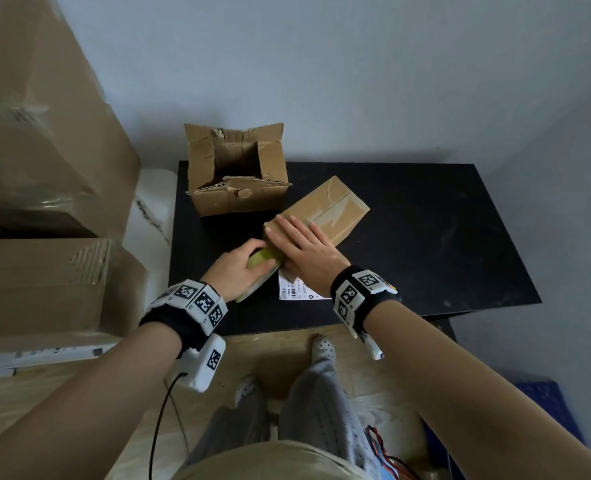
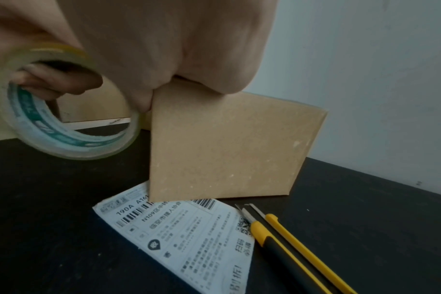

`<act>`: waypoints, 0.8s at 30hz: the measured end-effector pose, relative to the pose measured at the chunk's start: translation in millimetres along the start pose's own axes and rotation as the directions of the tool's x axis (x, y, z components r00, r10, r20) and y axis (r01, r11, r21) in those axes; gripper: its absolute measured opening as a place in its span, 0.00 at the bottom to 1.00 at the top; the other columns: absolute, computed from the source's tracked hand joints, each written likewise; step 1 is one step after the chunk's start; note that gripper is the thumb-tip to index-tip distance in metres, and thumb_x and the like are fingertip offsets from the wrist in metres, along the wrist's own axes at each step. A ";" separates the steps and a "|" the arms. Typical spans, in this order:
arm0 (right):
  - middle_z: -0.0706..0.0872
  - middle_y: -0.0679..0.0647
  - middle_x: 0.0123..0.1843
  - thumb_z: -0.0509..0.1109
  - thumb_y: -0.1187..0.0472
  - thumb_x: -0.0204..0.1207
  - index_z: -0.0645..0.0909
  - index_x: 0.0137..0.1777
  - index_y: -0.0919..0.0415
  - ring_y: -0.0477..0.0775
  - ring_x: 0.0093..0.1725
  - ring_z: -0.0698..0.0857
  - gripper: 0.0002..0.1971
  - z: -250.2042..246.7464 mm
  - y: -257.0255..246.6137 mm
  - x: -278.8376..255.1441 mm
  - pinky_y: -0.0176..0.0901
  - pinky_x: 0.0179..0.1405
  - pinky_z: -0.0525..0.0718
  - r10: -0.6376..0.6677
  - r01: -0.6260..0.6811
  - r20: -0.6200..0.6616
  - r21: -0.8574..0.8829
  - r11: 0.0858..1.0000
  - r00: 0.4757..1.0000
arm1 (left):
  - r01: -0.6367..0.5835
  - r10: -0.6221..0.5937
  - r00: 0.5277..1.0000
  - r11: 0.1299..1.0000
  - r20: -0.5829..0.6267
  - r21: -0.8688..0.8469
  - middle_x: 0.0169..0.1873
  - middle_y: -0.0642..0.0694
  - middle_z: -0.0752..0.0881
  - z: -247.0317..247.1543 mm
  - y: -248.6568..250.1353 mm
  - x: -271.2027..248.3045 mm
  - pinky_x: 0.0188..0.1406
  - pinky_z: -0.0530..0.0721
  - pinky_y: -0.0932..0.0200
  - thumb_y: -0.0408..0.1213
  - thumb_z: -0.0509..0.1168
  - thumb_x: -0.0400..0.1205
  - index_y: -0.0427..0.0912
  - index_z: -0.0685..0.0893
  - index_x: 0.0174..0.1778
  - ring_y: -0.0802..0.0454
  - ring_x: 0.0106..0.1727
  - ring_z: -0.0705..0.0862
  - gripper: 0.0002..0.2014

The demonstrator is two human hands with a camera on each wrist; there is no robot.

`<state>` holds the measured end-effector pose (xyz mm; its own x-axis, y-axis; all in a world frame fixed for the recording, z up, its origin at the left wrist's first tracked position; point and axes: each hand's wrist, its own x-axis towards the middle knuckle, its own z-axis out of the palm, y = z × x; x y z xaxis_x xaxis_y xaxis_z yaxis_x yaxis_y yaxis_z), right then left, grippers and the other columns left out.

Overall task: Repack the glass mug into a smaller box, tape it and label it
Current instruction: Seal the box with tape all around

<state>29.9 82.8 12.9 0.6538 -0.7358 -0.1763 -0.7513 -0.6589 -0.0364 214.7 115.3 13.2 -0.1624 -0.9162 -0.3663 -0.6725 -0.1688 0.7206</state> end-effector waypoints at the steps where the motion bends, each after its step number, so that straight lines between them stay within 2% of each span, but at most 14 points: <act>1: 0.43 0.55 0.86 0.56 0.52 0.83 0.41 0.84 0.50 0.57 0.85 0.45 0.35 -0.6 1.8 0.3 0.56 0.82 0.47 -0.008 0.008 0.020 -0.006 1.000 1.000 | 0.027 -0.027 1.000 0.998 -0.004 0.065 0.57 0.46 0.84 1.3 -1.1 0.5 0.54 0.82 0.52 0.49 0.60 0.83 0.52 0.71 0.72 0.49 0.55 0.84 0.21; 3: 0.42 0.55 0.86 0.60 0.52 0.82 0.40 0.84 0.50 0.57 0.85 0.45 0.38 -1.2 4.2 0.5 0.53 0.82 0.44 -0.018 0.019 0.040 -0.028 0.999 0.999 | 0.068 -0.068 0.998 0.989 -0.010 0.130 0.56 0.46 0.84 6.0 -3.5 0.5 0.50 0.82 0.53 0.49 0.60 0.83 0.52 0.72 0.70 0.48 0.52 0.84 0.19; 7: 0.42 0.55 0.86 0.61 0.52 0.82 0.40 0.84 0.50 0.57 0.85 0.45 0.38 1.5 5.2 2.0 0.53 0.82 0.45 -0.016 0.017 0.020 -0.041 0.999 1.000 | 0.085 -0.085 0.996 0.996 0.001 0.017 0.52 0.48 0.82 9.7 -5.2 1.6 0.35 0.83 0.61 0.49 0.62 0.82 0.52 0.74 0.65 0.47 0.48 0.85 0.16; 10: 0.43 0.55 0.86 0.62 0.52 0.81 0.41 0.84 0.51 0.57 0.85 0.45 0.39 3.0 4.6 1.3 0.54 0.82 0.45 -0.005 0.006 0.024 -0.030 1.000 1.000 | 0.056 -0.057 0.998 0.995 -0.011 -0.083 0.50 0.48 0.83 5.9 -9.3 0.1 0.41 0.88 0.50 0.48 0.66 0.79 0.54 0.76 0.59 0.45 0.46 0.86 0.14; 13: 0.45 0.55 0.86 0.63 0.53 0.80 0.43 0.84 0.52 0.57 0.85 0.46 0.39 3.0 2.9 -0.7 0.53 0.82 0.45 0.009 -0.009 -0.007 0.010 1.000 1.000 | 0.043 -0.046 0.999 0.993 -0.024 -0.114 0.51 0.49 0.83 4.4 -11.5 -2.4 0.54 0.84 0.43 0.46 0.69 0.77 0.53 0.78 0.56 0.48 0.53 0.83 0.13; 15: 0.45 0.54 0.86 0.64 0.54 0.80 0.43 0.84 0.54 0.55 0.85 0.45 0.40 3.3 1.8 -0.6 0.51 0.82 0.42 0.043 -0.042 -0.011 0.049 0.998 0.999 | 0.053 -0.057 0.998 0.992 -0.029 -0.115 0.52 0.49 0.83 5.3 -9.4 -3.3 0.57 0.82 0.45 0.45 0.69 0.77 0.52 0.78 0.56 0.49 0.57 0.81 0.13; 18: 0.48 0.54 0.86 0.67 0.55 0.79 0.46 0.84 0.56 0.54 0.85 0.47 0.40 3.5 1.2 -1.0 0.47 0.81 0.42 0.093 -0.089 -0.039 0.092 0.992 0.995 | 0.079 -0.083 0.996 0.988 -0.025 -0.130 0.52 0.47 0.83 7.4 -4.8 -5.5 0.55 0.82 0.49 0.44 0.70 0.77 0.51 0.78 0.57 0.48 0.56 0.82 0.13; 21: 0.56 0.59 0.84 0.72 0.56 0.76 0.55 0.83 0.58 0.58 0.83 0.56 0.39 2.7 -0.7 -10.0 0.53 0.82 0.52 0.157 -0.144 -0.082 0.145 0.979 0.984 | 0.130 -0.134 0.991 0.985 -0.020 -0.116 0.56 0.45 0.82 11.7 0.4 -6.2 0.57 0.80 0.50 0.45 0.70 0.77 0.51 0.75 0.63 0.46 0.59 0.81 0.20; 24: 0.69 0.66 0.78 0.79 0.61 0.68 0.67 0.78 0.61 0.67 0.77 0.68 0.38 5.9 -0.4 -23.5 0.60 0.77 0.65 0.236 -0.207 -0.141 0.195 0.959 0.962 | 0.178 -0.182 0.983 0.973 -0.011 -0.146 0.60 0.42 0.79 18.6 8.6 -7.0 0.58 0.76 0.52 0.46 0.71 0.76 0.52 0.68 0.73 0.44 0.64 0.79 0.30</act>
<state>14.4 101.3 11.3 0.4640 -0.8850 -0.0395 -0.8730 -0.4492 -0.1900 196.6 127.1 11.0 -0.0295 -0.8744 -0.4843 -0.5781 -0.3803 0.7219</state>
